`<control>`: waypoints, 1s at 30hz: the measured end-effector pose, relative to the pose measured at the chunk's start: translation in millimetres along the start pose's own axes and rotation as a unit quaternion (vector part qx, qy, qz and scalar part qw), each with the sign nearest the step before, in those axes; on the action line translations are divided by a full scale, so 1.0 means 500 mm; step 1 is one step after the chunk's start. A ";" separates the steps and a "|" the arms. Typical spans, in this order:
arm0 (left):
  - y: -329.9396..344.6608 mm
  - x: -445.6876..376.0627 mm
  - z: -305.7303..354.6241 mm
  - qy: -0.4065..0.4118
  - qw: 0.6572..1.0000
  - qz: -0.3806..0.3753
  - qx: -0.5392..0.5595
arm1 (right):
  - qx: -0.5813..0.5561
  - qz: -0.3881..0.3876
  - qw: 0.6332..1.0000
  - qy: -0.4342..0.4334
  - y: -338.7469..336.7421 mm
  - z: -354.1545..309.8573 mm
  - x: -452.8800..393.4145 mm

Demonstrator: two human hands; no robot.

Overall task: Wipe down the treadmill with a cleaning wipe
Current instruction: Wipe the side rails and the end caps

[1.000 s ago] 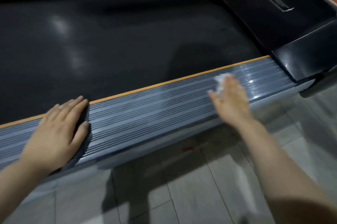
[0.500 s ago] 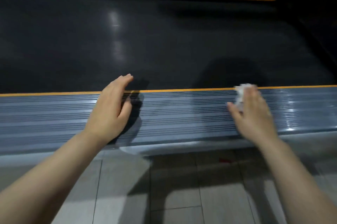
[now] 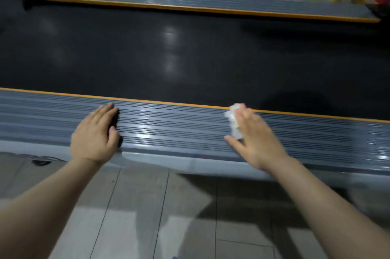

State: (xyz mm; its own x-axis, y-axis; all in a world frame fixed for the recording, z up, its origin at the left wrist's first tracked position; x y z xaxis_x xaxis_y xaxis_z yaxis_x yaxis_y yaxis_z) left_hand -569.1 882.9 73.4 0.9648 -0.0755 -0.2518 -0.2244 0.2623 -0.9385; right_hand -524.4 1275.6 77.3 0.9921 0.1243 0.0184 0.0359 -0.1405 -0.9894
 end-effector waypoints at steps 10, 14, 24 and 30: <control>0.008 -0.002 -0.017 0.013 1.000 0.019 0.008 | 0.019 0.017 0.987 0.159 0.004 -0.055 -0.009; 0.006 0.000 -0.017 0.004 1.000 0.016 0.006 | -0.002 -0.048 0.998 -0.045 0.061 -0.387 -0.098; 0.005 0.001 -0.016 0.011 0.999 0.032 0.013 | 0.019 -0.019 0.987 0.159 0.005 -0.018 0.029; 0.006 0.004 -0.020 0.007 1.000 0.022 0.021 | 0.010 0.000 0.992 0.124 0.017 -0.122 -0.002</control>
State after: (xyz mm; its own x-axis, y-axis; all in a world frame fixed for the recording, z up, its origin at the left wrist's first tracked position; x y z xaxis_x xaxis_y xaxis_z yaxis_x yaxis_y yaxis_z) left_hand -569.2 873.8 67.9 0.9518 -0.0762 -0.2970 -0.2612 0.3058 -0.9156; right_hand -517.7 1214.5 77.7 0.9912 -0.1224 0.0512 0.0362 -0.1215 -0.9919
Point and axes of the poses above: each hand's wrist, its own x-axis away from the middle knuckle, its own y-axis out of the palm, z = x × y, the point moved 3 cm from there along -x, towards the middle knuckle, and after that the axes turned 4 degrees about z, right-handed, at the moved point
